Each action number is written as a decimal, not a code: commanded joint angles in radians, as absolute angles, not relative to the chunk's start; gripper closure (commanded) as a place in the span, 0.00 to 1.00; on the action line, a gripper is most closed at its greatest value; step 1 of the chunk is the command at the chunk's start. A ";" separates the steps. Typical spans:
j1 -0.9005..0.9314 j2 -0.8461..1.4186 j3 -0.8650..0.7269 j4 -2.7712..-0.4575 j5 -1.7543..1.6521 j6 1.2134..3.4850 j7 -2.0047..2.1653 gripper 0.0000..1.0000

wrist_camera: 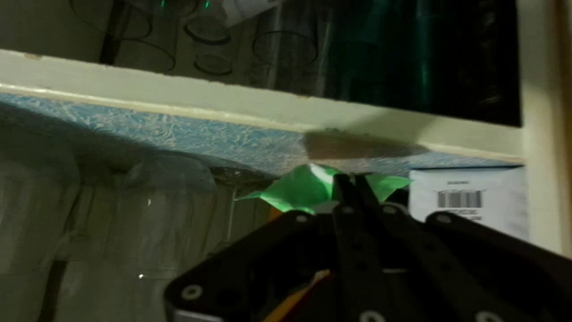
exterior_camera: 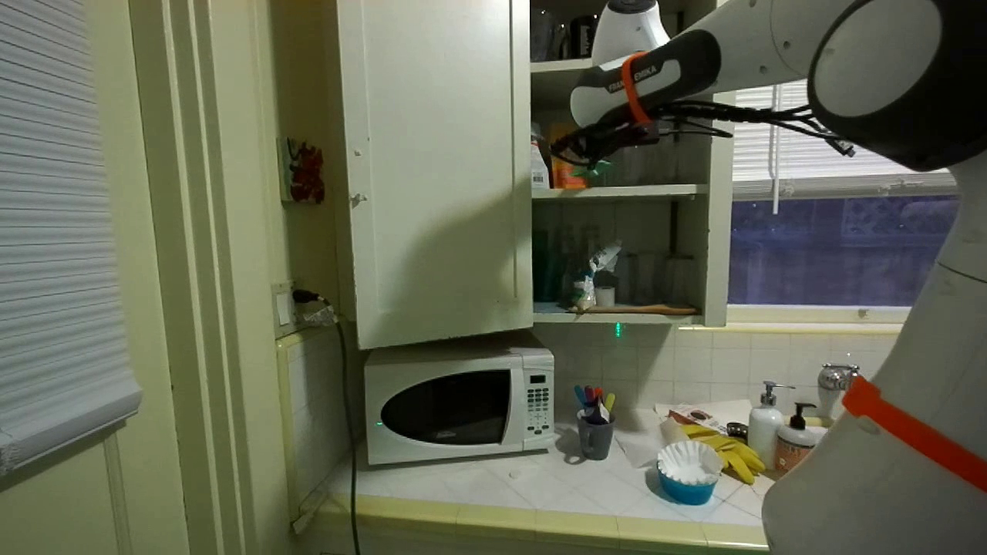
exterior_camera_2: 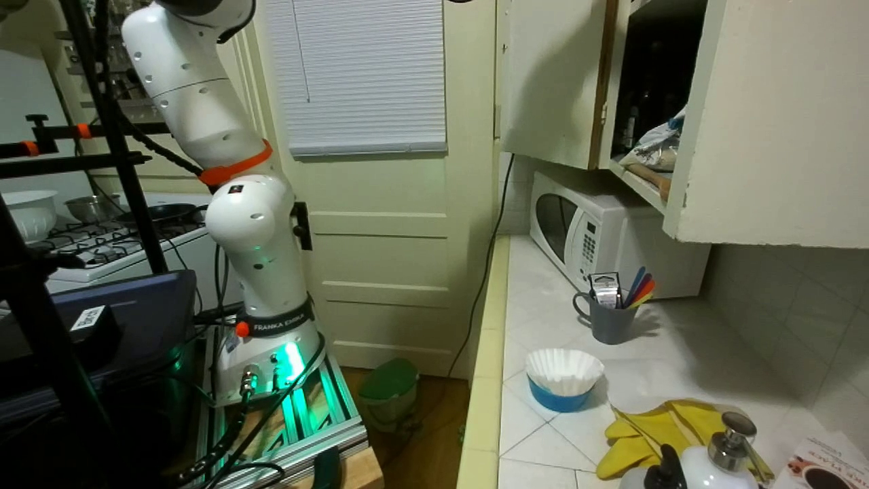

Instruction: Remove the green sachet from the top cabinet

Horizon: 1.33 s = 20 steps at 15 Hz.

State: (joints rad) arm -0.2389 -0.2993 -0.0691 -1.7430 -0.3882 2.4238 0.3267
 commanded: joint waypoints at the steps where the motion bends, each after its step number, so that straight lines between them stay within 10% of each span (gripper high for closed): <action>1: -0.167 -0.484 -0.091 -1.928 -0.228 2.310 0.182 0.99; 20: -0.307 -0.506 -0.120 -2.419 -0.225 2.174 0.251 0.97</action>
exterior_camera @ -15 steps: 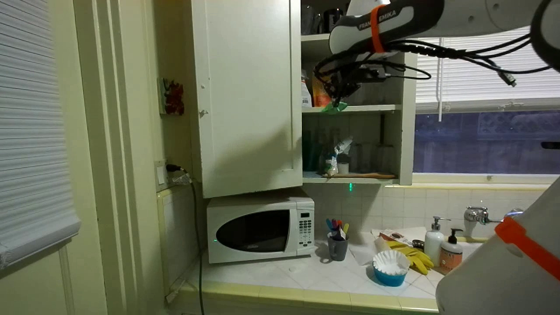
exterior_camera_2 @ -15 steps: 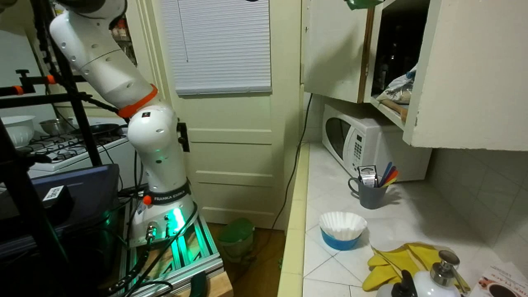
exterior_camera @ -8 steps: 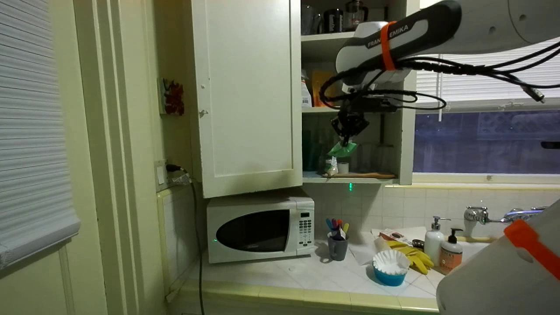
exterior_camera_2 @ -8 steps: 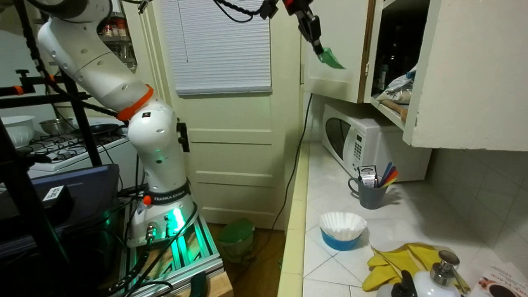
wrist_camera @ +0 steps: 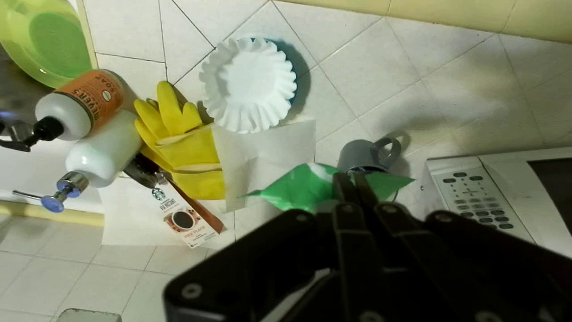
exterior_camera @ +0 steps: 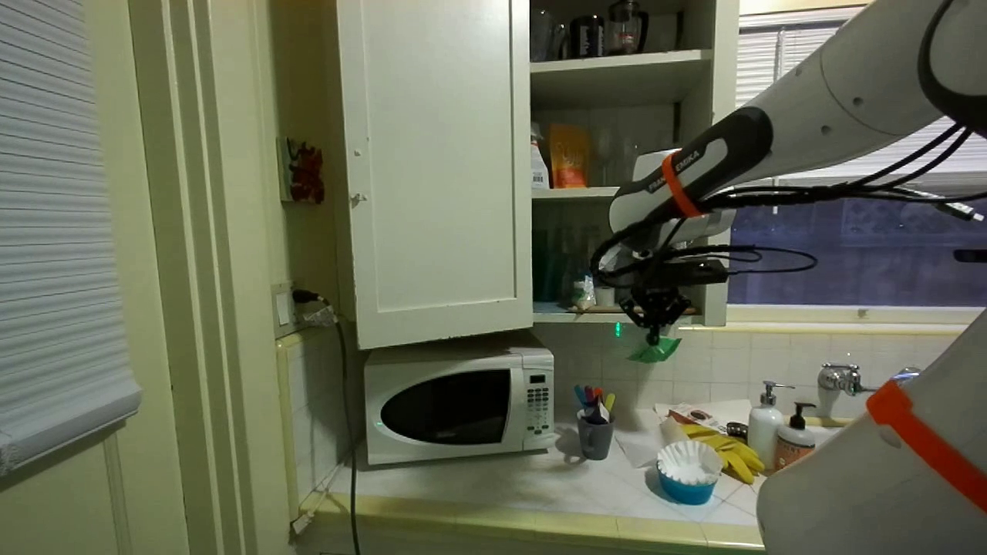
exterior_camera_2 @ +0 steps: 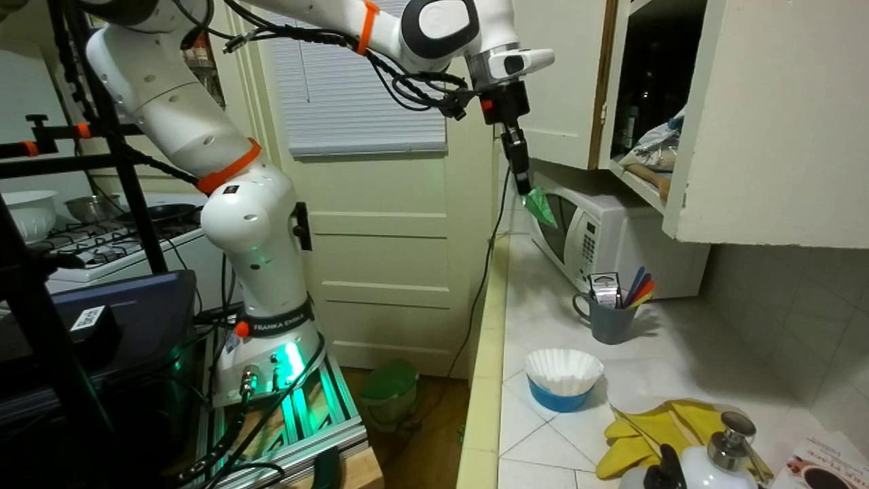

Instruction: Remove the green sachet from the top cabinet

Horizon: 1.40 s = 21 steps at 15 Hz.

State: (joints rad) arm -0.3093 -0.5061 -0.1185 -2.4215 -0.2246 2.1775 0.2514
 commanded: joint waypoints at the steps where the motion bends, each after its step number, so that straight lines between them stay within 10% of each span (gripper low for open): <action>1: -0.307 -0.506 -0.120 -2.418 -0.225 2.174 0.253 0.97; 21: -0.362 0.046 -0.264 -2.380 -0.255 2.433 0.444 0.99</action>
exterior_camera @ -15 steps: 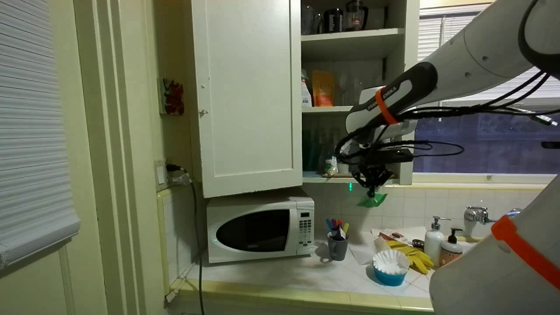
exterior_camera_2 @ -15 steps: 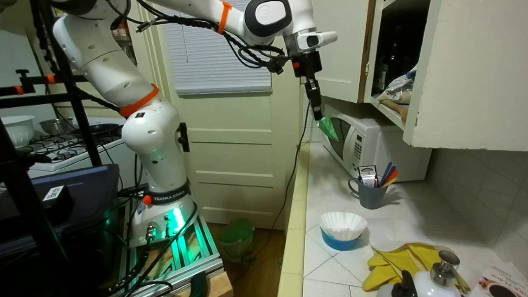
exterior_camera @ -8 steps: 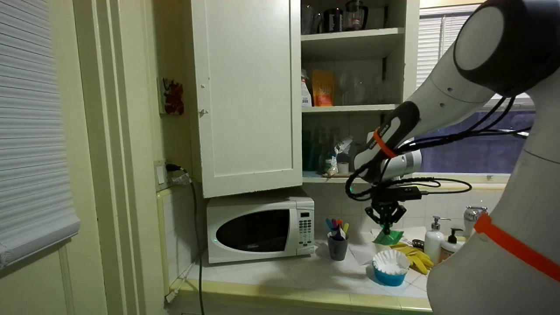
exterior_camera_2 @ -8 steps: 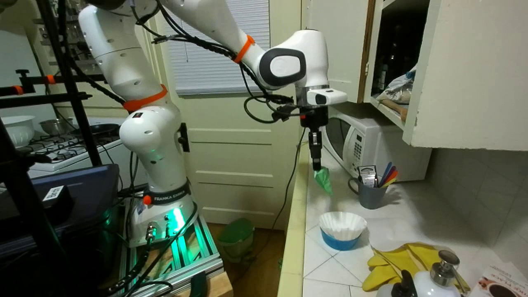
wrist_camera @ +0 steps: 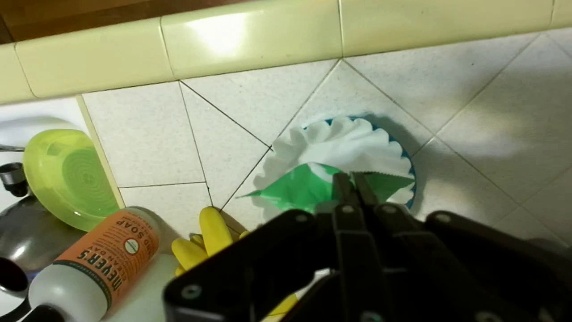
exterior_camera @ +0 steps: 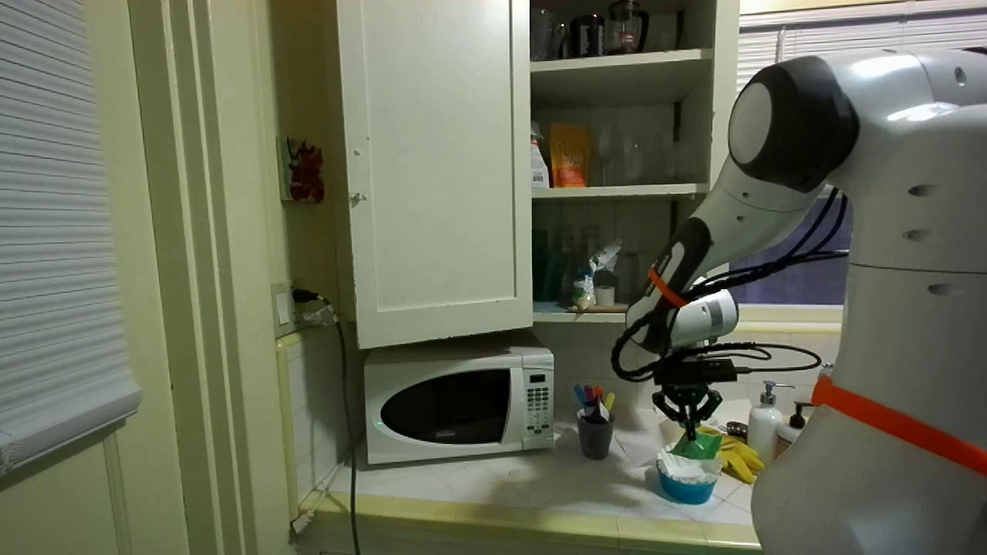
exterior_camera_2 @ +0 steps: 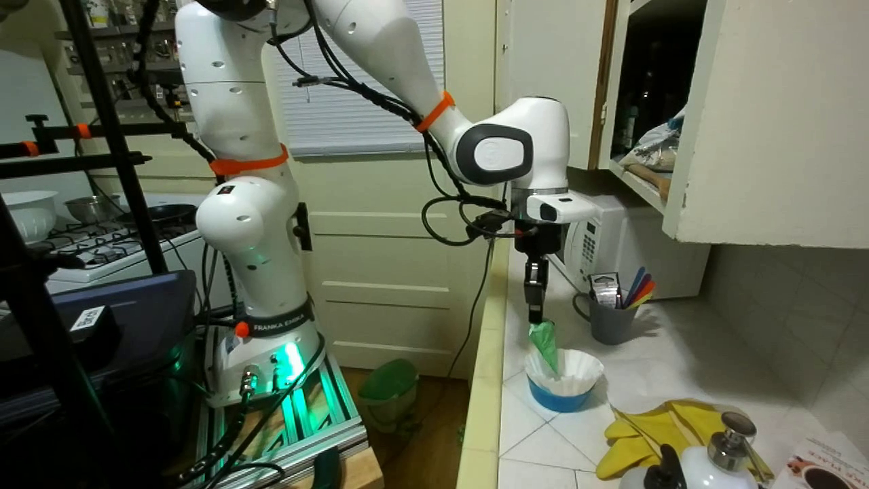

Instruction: Remove the green sachet from the top cabinet

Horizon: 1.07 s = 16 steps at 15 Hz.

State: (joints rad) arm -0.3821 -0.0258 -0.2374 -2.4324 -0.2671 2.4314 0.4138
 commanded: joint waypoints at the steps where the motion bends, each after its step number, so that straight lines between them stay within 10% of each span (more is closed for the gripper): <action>1: -0.357 0.065 -0.270 -2.367 -0.251 2.433 0.446 0.99; 4: -0.341 0.100 -0.284 -2.336 -0.253 2.422 0.451 0.94; 5: -0.334 0.105 -0.289 -2.329 -0.261 2.418 0.457 0.71; 16: -0.294 -0.183 -0.284 -2.494 -0.285 2.301 0.301 0.02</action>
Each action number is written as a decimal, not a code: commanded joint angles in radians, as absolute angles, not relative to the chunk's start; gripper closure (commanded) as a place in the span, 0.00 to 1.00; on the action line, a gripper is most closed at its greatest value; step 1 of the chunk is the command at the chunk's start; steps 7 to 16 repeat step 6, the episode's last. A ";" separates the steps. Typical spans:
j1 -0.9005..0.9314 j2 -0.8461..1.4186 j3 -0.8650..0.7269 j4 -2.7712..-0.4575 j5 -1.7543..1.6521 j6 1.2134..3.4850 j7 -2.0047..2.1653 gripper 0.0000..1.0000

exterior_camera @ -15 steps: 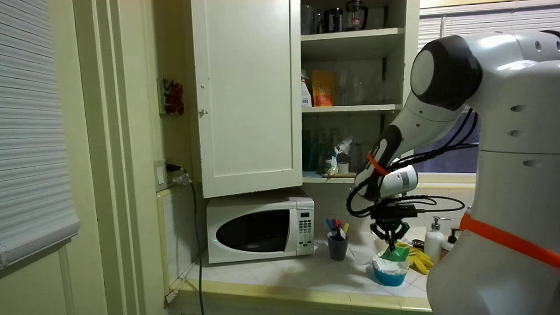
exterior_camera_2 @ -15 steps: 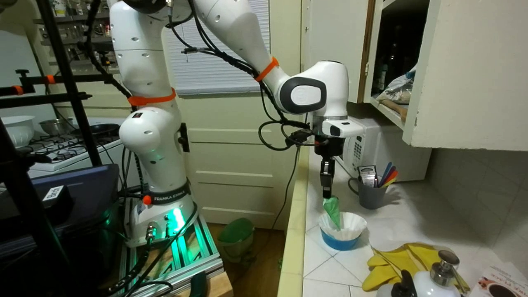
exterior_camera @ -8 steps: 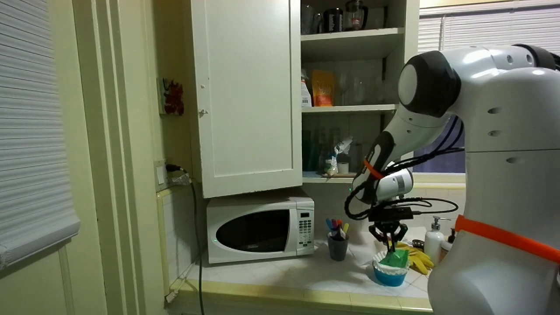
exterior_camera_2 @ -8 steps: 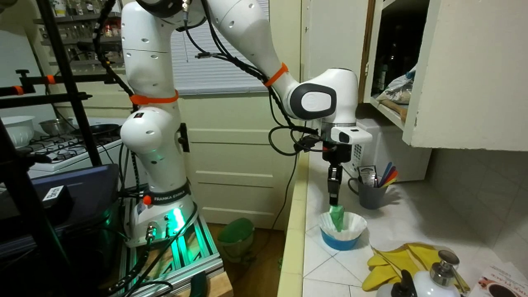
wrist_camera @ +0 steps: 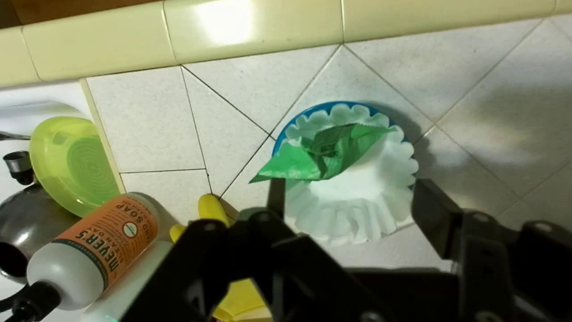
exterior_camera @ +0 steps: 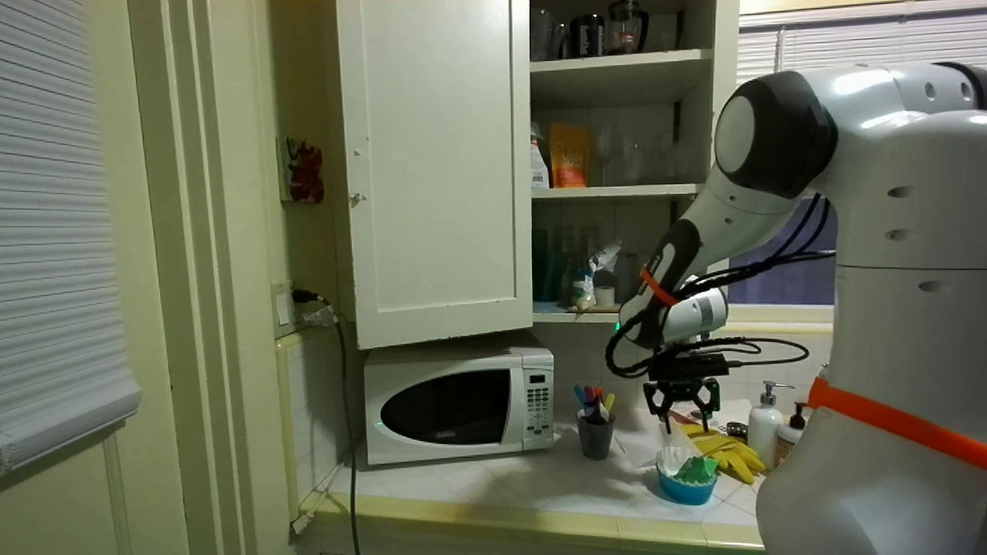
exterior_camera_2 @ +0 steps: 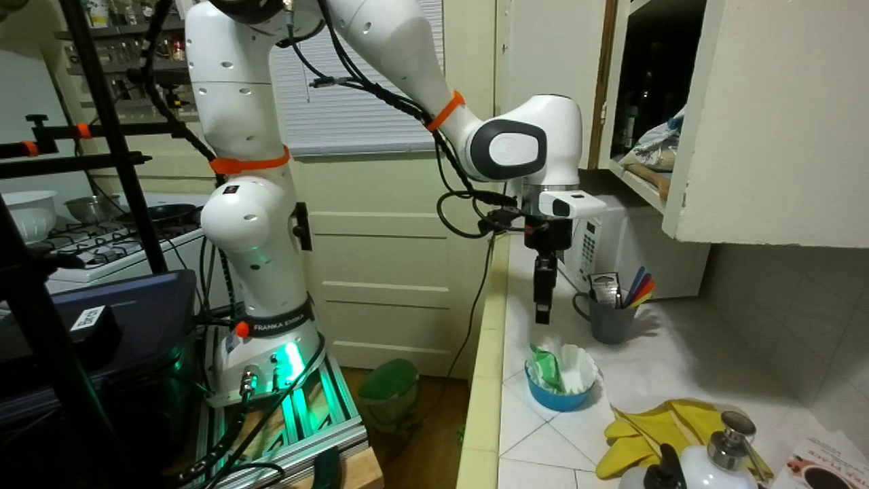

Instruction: Remove the green sachet from the top cabinet

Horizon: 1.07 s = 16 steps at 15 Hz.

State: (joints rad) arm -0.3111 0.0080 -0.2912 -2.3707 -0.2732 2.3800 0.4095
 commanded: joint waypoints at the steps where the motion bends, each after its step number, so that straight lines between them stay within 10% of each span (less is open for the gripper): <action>1: -0.290 -0.235 -0.272 -2.523 -0.282 2.268 0.253 0.00; 16: -0.296 -0.310 -0.223 -2.548 -0.271 2.195 0.177 0.00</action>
